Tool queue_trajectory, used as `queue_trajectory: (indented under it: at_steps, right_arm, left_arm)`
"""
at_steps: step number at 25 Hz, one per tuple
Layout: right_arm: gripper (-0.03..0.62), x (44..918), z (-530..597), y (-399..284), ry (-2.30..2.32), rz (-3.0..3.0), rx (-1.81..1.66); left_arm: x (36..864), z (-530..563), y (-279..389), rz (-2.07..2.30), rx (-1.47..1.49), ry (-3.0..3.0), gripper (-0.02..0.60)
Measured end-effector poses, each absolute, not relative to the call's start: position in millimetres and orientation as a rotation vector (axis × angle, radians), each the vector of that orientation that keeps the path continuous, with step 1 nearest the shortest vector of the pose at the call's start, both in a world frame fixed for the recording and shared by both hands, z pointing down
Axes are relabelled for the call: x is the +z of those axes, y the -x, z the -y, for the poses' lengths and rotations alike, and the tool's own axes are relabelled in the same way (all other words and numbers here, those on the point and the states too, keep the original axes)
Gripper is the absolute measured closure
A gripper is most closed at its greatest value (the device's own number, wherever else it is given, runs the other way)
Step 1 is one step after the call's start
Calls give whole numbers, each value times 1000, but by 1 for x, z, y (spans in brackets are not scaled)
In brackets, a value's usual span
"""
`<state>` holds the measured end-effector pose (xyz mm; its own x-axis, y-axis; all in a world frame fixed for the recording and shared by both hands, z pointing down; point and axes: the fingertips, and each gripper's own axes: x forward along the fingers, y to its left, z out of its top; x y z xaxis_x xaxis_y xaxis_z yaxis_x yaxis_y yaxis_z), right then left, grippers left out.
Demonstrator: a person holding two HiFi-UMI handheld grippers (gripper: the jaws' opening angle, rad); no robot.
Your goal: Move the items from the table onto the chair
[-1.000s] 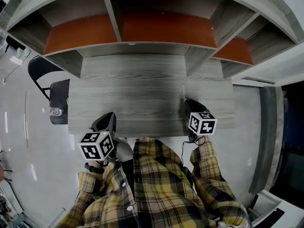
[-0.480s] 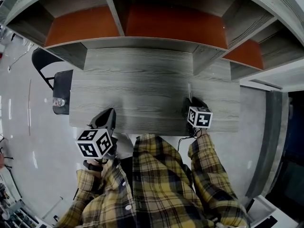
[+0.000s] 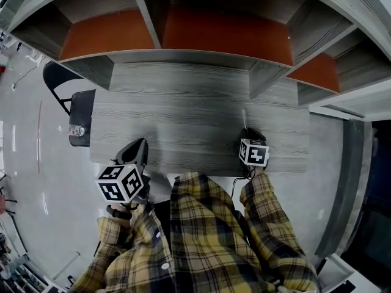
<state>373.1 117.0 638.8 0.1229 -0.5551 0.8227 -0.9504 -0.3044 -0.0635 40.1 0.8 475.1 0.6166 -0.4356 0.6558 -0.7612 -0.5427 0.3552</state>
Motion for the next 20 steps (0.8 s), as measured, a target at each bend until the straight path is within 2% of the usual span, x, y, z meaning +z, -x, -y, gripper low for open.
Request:
queue_trajectory:
  at_steps: [11,20]
  right_arm:
    - [530,618,-103,-354,-1945,1557,1138]
    - [530,579,-50,-262,-1846,1746,1093]
  left_arm:
    - [477,-10,-23,963,644,-2176,577]
    - [483,0,37,1010,530,-2095,577]
